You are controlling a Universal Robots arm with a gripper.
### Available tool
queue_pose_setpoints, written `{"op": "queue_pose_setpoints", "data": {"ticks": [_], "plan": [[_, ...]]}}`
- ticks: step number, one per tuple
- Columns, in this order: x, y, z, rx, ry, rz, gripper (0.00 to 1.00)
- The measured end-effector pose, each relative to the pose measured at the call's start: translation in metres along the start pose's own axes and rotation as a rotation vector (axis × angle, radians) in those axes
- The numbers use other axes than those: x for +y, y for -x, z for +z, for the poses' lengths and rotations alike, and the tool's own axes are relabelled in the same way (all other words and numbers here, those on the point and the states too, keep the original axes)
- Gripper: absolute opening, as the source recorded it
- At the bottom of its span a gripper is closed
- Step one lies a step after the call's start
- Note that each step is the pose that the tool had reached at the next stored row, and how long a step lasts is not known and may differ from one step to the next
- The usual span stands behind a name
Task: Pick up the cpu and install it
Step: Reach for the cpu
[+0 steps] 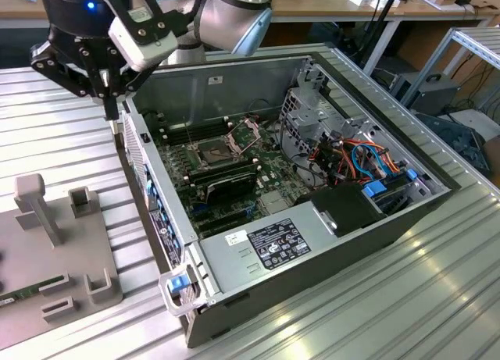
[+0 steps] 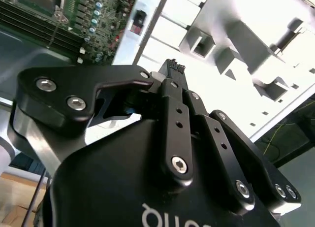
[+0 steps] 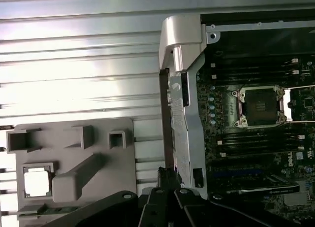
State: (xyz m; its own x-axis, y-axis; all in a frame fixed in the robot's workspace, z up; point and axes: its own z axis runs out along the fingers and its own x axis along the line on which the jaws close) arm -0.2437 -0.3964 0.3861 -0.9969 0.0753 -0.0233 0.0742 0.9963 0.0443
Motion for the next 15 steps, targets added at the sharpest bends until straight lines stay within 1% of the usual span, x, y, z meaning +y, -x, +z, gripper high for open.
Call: {"op": "queue_pose_setpoints", "data": {"ticks": [1, 3, 4, 6, 7, 8, 11, 13, 14, 15], "plan": [[-0.0003, -0.0041, 0.0002, 0.0, -0.0001, 0.0, 0.11], [-0.0017, -0.0217, 0.0007, -0.0001, -0.0005, 0.0, 0.11], [-0.0022, -0.0291, 0.0008, 0.0, -0.0007, 0.0, 0.11], [-0.0029, -0.0381, 0.0011, -0.0001, -0.0007, 0.0, 0.11], [-0.0036, -0.0466, 0.0014, -0.0002, -0.0007, 0.0, 0.11], [-0.004, -0.0528, 0.0015, -0.0001, -0.0008, 0.0, 0.11], [-0.0051, -0.0661, 0.0021, -0.0002, -0.0009, 0.0, 0.11], [-0.0059, -0.0766, 0.0025, -0.0001, -0.0012, 0.0, 0.11], [-0.0065, -0.0844, 0.003, -0.0002, -0.0014, 0.0, 0.11], [-0.0068, -0.0886, 0.0032, -0.0002, -0.0016, 0.0, 0.11]]}}
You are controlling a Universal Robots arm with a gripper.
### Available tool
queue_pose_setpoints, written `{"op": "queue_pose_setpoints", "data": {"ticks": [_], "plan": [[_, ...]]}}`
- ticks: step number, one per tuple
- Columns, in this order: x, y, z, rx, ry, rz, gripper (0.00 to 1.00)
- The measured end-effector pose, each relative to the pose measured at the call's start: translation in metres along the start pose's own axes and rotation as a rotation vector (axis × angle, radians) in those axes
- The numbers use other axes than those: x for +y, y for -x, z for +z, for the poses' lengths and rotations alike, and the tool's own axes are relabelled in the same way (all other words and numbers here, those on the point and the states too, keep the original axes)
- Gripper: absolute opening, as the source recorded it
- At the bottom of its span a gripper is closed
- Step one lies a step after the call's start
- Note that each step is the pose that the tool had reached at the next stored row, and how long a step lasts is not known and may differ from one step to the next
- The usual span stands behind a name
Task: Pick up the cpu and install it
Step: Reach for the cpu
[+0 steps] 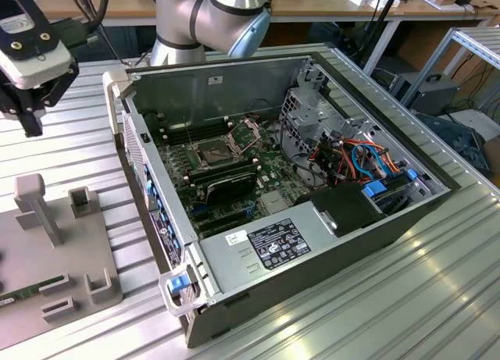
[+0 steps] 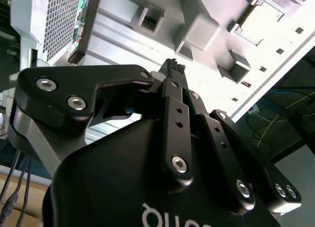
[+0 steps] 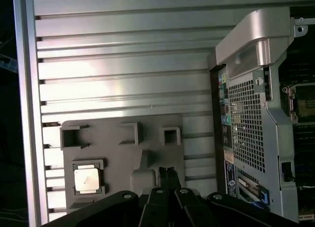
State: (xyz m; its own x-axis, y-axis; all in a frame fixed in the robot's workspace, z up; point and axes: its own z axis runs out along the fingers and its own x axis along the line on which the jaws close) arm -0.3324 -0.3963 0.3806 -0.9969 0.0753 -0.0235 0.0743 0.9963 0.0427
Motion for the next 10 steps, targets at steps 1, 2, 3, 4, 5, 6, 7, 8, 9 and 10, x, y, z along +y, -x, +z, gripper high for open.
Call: {"op": "queue_pose_setpoints", "data": {"ticks": [1, 2, 3, 4, 5, 6, 7, 8, 9, 10], "plan": [[-0.0003, -0.004, 0.0002, 0.0, -0.0002, 0.0, 0.11], [-0.001, -0.012, 0.0008, 0.0, -0.0006, 0.0, 0.11], [-0.0016, -0.0202, 0.0014, -0.0001, -0.0011, 0.0, 0.11], [-0.002, -0.0253, 0.0017, -0.0001, -0.0014, 0.0, 0.11], [-0.0023, -0.0294, 0.002, -0.0001, -0.0017, 0.0, 0.11], [-0.0029, -0.0359, 0.0025, -0.0002, -0.0019, 0.0, 0.11], [-0.0032, -0.0403, 0.0027, -0.0002, -0.0022, 0.0, 0.11], [-0.0037, -0.0467, 0.0032, -0.0002, -0.0026, 0.0, 0.11], [-0.0044, -0.056, 0.004, -0.0003, -0.0033, 0.0, 0.11], [-0.0049, -0.0619, 0.0044, -0.0003, -0.0039, 0.0, 0.11]]}}
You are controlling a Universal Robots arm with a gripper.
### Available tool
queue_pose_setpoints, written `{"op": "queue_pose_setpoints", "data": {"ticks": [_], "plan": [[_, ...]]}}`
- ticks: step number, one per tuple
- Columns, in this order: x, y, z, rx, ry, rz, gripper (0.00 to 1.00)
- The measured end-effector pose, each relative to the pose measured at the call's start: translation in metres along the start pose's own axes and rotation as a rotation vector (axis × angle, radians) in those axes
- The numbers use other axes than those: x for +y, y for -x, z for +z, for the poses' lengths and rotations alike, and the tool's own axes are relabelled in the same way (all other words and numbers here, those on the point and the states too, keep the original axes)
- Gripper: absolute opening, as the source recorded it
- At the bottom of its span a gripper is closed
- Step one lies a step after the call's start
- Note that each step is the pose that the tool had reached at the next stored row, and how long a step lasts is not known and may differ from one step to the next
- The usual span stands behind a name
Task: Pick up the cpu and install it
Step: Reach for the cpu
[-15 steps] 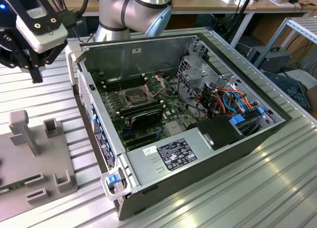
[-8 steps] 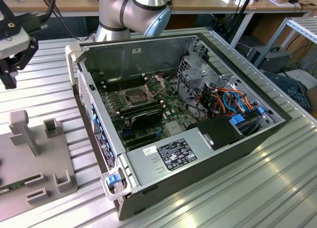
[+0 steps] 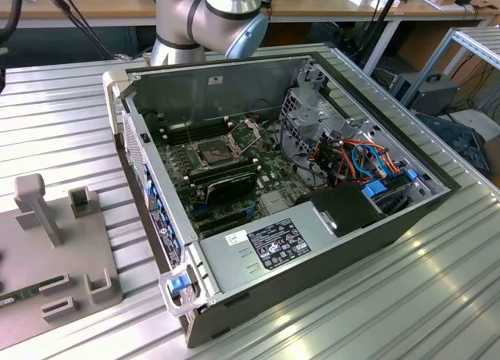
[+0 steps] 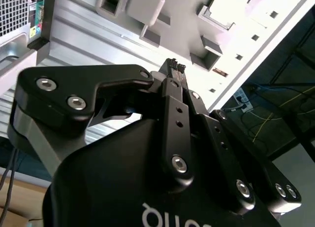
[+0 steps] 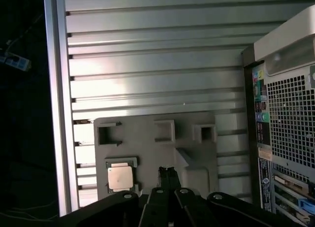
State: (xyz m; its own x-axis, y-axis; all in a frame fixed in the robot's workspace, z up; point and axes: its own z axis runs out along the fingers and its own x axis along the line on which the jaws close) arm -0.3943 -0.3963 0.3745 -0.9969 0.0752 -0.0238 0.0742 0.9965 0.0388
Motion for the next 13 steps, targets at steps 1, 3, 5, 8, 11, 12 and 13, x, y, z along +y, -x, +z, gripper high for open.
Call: {"op": "queue_pose_setpoints", "data": {"ticks": [1, 3, 5, 8, 11, 12, 13], "plan": [[-0.0004, -0.0048, 0.0003, 0.0, -0.0004, 0.0, 0.11], [-0.0014, -0.0184, 0.0013, 0.0, -0.0013, 0.0, 0.11], [-0.0024, -0.0309, 0.002, 0.0, -0.0022, 0.0, 0.11], [-0.0026, -0.033, 0.0021, 0.0, -0.0024, 0.0, 0.11], [-0.0028, -0.0334, 0.0021, 0.0, -0.0024, 0.0, 0.11], [-0.003, -0.0352, 0.0022, -0.0001, -0.0023, 0.0, 0.11], [-0.0032, -0.0373, 0.0022, 0.0, -0.0024, 0.0, 0.11]]}}
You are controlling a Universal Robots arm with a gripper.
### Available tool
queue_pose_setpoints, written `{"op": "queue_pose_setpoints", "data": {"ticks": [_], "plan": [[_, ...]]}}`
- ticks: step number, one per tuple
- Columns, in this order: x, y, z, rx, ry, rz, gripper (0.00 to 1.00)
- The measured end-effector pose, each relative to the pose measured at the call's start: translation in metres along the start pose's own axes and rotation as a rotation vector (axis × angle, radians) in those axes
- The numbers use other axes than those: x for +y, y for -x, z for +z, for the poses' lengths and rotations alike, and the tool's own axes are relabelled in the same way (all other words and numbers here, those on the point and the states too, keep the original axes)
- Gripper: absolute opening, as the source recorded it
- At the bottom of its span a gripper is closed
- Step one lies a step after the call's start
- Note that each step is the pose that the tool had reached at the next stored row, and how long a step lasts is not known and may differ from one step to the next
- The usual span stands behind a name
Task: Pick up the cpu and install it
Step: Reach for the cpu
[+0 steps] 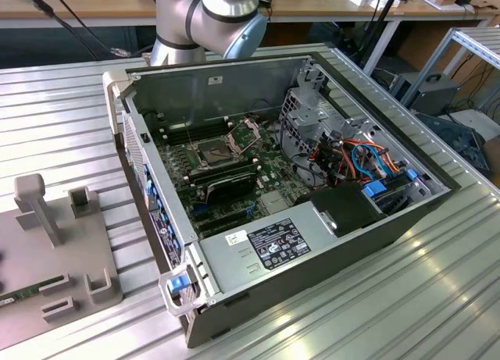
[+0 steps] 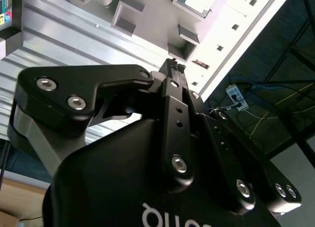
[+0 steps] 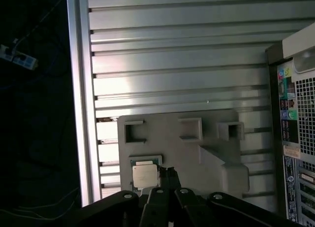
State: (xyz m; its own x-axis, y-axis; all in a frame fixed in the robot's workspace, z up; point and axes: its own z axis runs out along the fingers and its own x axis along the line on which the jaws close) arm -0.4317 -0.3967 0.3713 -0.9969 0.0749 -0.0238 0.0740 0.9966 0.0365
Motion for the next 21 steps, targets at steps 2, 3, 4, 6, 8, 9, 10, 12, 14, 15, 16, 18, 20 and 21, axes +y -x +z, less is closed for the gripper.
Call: {"op": "queue_pose_setpoints", "data": {"ticks": [2, 3, 4, 6, 8, 9, 10, 12, 14, 15, 16, 18, 20, 21], "plan": [[-0.0006, -0.0067, 0.0004, -0.0001, 0.0, 0.0, 0.11], [-0.0008, -0.0101, 0.0006, 0.0, 0.0, 0.0, 0.11], [-0.001, -0.0126, 0.0008, 0.0001, -0.0001, 0.0, 0.11], [-0.0011, -0.0135, 0.0009, 0.0, 0.0, 0.0, 0.11], [-0.0016, -0.0142, 0.0009, 0.0001, -0.0001, 0.0, 0.11], [-0.0028, -0.0146, 0.0009, 0.0, -0.0001, 0.0, 0.11], [-0.0053, -0.0153, 0.001, 0.0001, -0.0002, 0.0, 0.11], [-0.0122, -0.0165, 0.0015, -0.0001, -0.0001, 0.0, 0.11], [-0.022, -0.0176, 0.002, -0.0001, -0.0001, 0.0, 0.11], [-0.028, -0.0182, 0.0024, -0.0001, -0.0001, 0.0, 0.11], [-0.0333, -0.0186, 0.0027, 0.0, -0.0002, 0.0, 0.11], [-0.0432, -0.0193, 0.0035, -0.0002, -0.0001, 0.0, 0.11], [-0.0522, -0.02, 0.0055, -0.0001, -0.0001, 0.0, 0.11], [-0.0566, -0.0205, 0.007, -0.0001, 0.0, 0.0, 0.11]]}}
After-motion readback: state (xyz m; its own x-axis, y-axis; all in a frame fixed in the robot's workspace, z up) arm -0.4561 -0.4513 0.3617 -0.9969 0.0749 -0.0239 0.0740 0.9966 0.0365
